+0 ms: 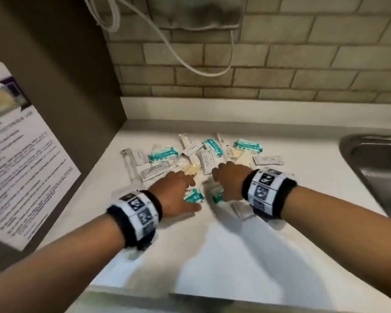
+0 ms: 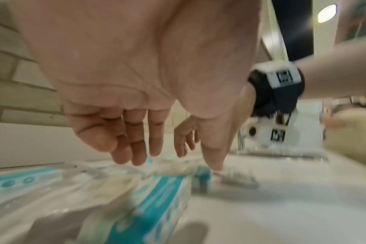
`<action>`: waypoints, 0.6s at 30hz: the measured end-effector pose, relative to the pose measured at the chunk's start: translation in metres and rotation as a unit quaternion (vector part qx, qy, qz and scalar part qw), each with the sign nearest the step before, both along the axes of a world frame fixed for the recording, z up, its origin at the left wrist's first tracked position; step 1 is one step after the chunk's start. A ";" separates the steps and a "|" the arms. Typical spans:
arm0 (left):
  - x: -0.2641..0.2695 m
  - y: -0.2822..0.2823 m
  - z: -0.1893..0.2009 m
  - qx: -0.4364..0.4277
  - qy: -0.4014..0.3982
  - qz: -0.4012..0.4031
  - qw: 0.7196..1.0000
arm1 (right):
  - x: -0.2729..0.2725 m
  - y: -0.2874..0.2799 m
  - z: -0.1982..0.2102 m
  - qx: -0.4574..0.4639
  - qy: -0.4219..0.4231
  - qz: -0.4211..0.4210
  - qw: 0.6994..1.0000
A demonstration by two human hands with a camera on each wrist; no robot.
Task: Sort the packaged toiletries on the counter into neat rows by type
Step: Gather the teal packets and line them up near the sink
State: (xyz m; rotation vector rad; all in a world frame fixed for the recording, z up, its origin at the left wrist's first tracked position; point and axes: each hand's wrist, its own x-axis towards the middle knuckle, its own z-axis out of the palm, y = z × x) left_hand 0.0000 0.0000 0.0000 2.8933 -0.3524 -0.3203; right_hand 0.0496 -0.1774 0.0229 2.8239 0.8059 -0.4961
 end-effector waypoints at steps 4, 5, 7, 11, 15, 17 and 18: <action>0.015 -0.013 -0.020 0.114 0.057 -0.008 0.992 | 0.009 0.003 -0.016 -0.067 0.006 0.001 0.998; 0.021 -0.013 -0.024 0.112 0.053 -0.013 0.992 | 0.014 0.003 -0.019 -0.068 0.013 0.013 0.997; 0.027 -0.010 -0.023 0.080 0.048 -0.006 0.996 | 0.020 0.002 -0.016 -0.065 0.040 0.030 0.997; 0.047 -0.003 -0.003 -0.058 0.057 0.023 0.996 | 0.037 0.002 0.004 0.032 0.101 -0.024 0.994; 0.089 0.017 0.021 -0.181 0.042 0.091 0.978 | 0.085 0.008 0.026 0.158 0.103 -0.073 0.979; 0.112 0.029 0.026 -0.177 -0.014 0.113 0.978 | 0.112 0.016 0.026 0.200 0.034 -0.095 0.975; 0.125 0.036 0.025 -0.160 -0.044 0.126 0.978 | 0.126 0.021 0.023 0.201 -0.003 -0.115 0.973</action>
